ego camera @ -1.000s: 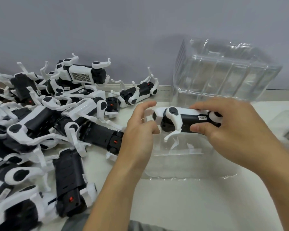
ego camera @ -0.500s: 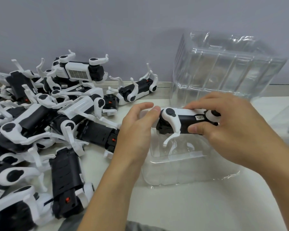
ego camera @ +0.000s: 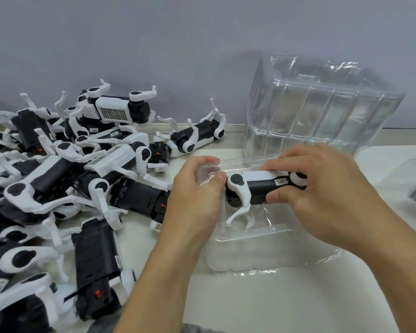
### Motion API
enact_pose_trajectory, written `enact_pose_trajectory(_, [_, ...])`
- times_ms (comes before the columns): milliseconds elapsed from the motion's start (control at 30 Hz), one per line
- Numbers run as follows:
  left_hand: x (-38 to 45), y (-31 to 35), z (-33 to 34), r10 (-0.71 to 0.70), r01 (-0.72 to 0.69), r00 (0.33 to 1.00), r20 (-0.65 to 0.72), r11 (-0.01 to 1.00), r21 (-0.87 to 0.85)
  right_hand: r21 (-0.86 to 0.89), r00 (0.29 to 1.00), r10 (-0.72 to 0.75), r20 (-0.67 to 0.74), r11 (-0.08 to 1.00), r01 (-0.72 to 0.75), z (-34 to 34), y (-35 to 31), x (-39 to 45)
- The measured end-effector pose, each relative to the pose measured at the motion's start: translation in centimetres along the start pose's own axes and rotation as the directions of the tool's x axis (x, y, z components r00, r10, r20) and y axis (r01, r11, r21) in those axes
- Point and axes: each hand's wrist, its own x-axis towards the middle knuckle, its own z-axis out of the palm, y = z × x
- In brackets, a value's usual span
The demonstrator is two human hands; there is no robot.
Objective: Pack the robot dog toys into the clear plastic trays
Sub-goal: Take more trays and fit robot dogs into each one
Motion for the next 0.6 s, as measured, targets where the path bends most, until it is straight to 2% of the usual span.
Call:
enact_pose_trajectory(300, [-0.09,0.30,0.19,-0.129,0.128,0.992,-0.001,0.988,-0.090,-0.034,0.999,-0.030,-0.012,0.999,0.029,0.50,0.63,-0.05])
enact_pose_trajectory(433, [-0.26,0.40,0.19,-0.142,0.142,0.989,-0.029,0.990,-0.009,-0.084,0.999,-0.052,0.013,0.995,0.053,0.82,0.69,-0.02])
enact_pose_trajectory(600, [-0.46,0.66,0.20,-0.116,0.116,0.992,-0.042,0.993,0.012,-0.081,0.999,-0.045,0.006,0.996,0.045,0.86,0.76,-0.05])
